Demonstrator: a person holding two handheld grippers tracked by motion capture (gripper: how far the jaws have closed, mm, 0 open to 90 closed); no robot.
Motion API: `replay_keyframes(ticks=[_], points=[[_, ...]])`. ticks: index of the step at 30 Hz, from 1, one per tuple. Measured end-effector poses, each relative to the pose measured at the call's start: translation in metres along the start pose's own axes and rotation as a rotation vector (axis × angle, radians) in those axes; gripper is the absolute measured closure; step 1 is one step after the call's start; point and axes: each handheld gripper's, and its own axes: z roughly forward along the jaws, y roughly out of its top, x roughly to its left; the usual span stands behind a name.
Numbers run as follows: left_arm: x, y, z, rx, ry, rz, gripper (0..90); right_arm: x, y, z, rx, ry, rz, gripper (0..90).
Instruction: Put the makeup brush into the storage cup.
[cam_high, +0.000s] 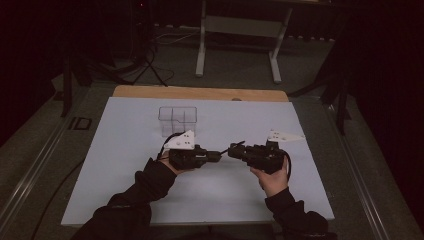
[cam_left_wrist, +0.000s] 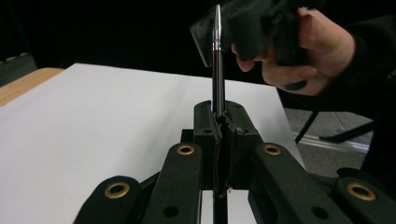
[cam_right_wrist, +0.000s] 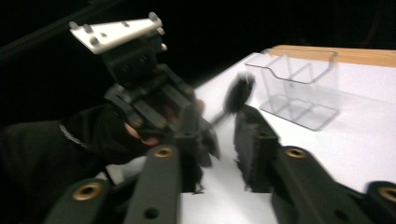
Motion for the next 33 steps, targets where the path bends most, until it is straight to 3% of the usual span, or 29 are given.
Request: replay_keyframes(ticks=[3,11,13,15,20,27,33], points=[[0.0,-0.001,0.001,-0.003,-0.021,0.002,86.0,-0.001,0.001,0.0,0.003,0.02,0.016,82.5],[0.001,-0.002,0.001,-0.009,-0.044,0.001,85.0,-0.002,0.007,0.0,0.046,0.058,0.004,85.3],[0.003,0.0,0.002,0.011,-0.054,-0.039,83.2,-0.001,0.011,0.0,0.066,0.054,-0.015,85.4],[0.002,0.001,0.003,0.023,-0.056,-0.031,80.3,0.0,0.014,0.001,0.086,0.055,-0.027,85.5],[0.005,0.001,0.002,0.045,-0.08,-0.076,74.7,0.001,0.024,-0.001,0.132,0.041,-0.059,85.5],[0.005,0.0,0.003,0.067,-0.073,-0.097,64.7,0.0,0.036,-0.001,0.225,0.047,-0.112,85.5],[0.004,0.004,0.006,0.078,-0.095,-0.114,64.7,0.006,0.041,0.004,0.304,0.054,-0.167,85.6]])
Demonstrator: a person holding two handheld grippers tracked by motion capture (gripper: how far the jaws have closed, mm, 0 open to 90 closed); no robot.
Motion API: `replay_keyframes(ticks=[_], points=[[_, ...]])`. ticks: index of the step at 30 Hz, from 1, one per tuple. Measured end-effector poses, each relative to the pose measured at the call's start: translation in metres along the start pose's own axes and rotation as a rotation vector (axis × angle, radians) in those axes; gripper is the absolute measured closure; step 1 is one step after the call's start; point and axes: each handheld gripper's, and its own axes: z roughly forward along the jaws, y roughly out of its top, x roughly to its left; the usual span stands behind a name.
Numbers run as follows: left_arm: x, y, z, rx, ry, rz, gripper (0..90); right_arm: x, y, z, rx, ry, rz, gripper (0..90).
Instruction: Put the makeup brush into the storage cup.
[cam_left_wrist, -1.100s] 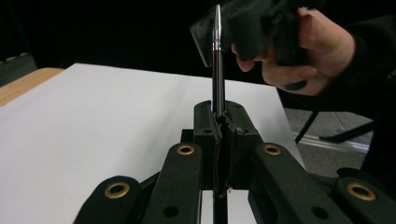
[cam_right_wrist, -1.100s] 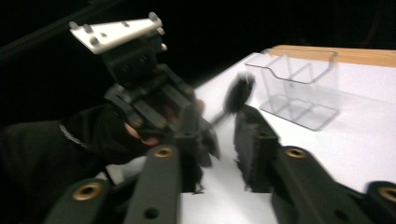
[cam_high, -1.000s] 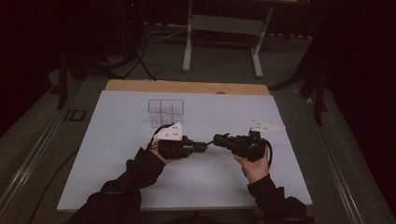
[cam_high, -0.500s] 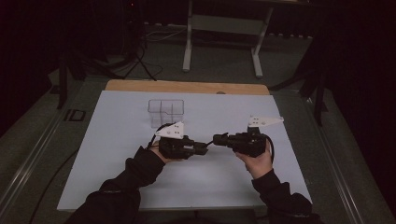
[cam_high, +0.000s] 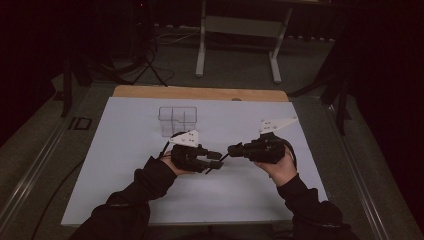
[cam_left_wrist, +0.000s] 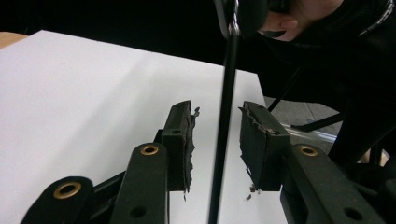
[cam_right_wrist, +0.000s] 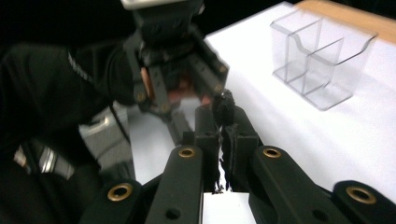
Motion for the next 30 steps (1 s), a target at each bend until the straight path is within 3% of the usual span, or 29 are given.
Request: replay_keyframes(ticks=[4,10,16,20,30], points=[[-0.001,0.002,0.001,0.018,-0.014,0.008,64.7,0.005,0.002,0.009,0.079,-0.011,-0.053,85.5],[-0.002,0.0,0.007,0.068,-0.073,-0.024,68.5,0.009,0.002,0.019,0.153,-0.012,-0.088,85.5],[-0.001,-0.001,0.008,0.066,-0.094,-0.033,76.9,0.01,0.002,0.024,0.186,-0.006,-0.101,85.5],[-0.001,0.0,0.008,0.072,-0.069,-0.014,84.6,0.009,0.001,0.027,0.191,-0.004,-0.099,85.5],[-0.003,0.003,0.004,0.057,-0.039,0.014,86.3,0.007,0.002,0.026,0.142,0.0,-0.081,82.8]])
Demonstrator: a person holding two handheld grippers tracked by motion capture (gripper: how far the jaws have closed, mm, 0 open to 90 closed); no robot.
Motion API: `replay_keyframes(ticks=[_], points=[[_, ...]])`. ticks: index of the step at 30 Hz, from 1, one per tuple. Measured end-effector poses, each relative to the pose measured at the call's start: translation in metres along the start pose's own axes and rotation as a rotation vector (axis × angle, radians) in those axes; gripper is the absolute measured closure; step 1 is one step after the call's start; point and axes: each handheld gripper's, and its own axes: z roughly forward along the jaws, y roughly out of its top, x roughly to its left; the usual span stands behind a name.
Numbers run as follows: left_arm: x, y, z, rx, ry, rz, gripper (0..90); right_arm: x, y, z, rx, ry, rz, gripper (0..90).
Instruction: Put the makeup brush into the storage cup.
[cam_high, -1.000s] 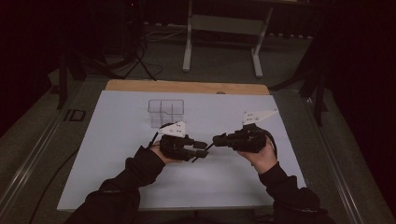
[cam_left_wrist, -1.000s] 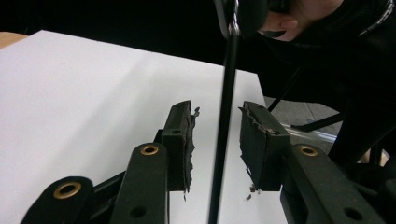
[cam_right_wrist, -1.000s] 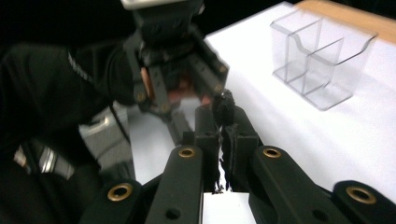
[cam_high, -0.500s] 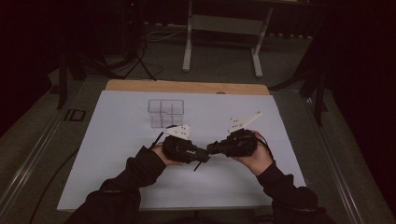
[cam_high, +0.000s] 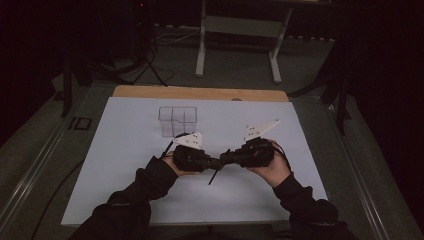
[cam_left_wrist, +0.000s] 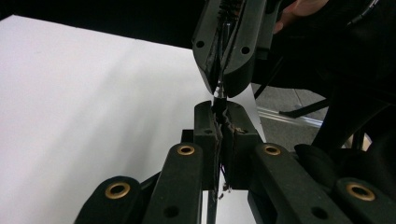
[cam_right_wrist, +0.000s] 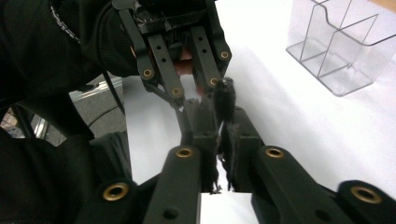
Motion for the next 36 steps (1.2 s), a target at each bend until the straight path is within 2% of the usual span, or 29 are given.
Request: replay_keyframes(ticks=[4,6,15,24,30,36], points=[[-0.001,-0.002,0.001,0.014,-0.009,0.006,86.4,0.001,0.001,-0.001,-0.023,-0.003,0.007,71.8],[-0.001,-0.003,0.0,0.01,-0.005,0.004,86.4,0.001,0.002,-0.002,-0.029,-0.004,0.016,69.6],[0.001,-0.001,-0.012,-0.019,0.036,0.009,86.5,0.0,-0.002,-0.008,-0.06,-0.032,0.034,48.0],[0.001,0.005,-0.026,-0.041,0.081,0.007,86.5,0.001,-0.007,-0.018,-0.109,-0.069,0.043,32.6],[0.001,0.011,-0.038,-0.053,0.098,0.003,86.5,0.003,-0.014,-0.024,-0.134,-0.102,0.056,26.8],[0.001,0.017,-0.051,-0.07,0.131,0.003,86.5,0.003,-0.022,-0.028,-0.159,-0.11,0.05,16.9]])
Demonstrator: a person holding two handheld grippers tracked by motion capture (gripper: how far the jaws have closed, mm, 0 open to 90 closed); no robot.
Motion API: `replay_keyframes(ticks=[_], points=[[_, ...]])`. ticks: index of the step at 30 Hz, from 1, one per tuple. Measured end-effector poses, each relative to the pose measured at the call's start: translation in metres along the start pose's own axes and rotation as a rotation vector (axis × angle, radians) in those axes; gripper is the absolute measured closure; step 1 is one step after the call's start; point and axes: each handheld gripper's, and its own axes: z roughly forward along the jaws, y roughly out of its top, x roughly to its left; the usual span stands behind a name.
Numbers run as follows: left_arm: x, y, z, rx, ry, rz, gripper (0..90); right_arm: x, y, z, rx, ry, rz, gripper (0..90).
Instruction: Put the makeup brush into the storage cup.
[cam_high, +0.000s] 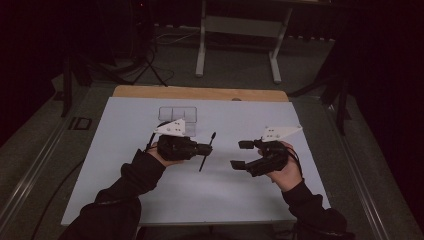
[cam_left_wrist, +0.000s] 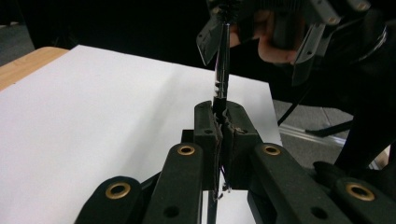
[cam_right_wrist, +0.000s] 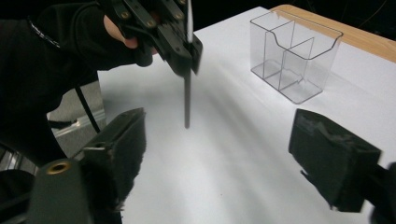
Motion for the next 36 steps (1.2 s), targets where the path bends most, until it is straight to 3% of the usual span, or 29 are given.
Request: replay_keyframes(ticks=[12,19,36], points=[[0.003,0.018,-0.025,-0.027,0.061,0.003,86.5,0.0,-0.015,-0.011,-0.064,-0.089,-0.025,14.2],[0.007,0.028,-0.036,-0.044,0.111,0.016,86.6,-0.002,-0.023,-0.013,-0.074,-0.098,-0.008,14.2],[0.02,0.042,-0.055,-0.095,0.251,-0.016,86.5,-0.005,-0.036,-0.017,-0.114,-0.15,-0.01,14.0]])
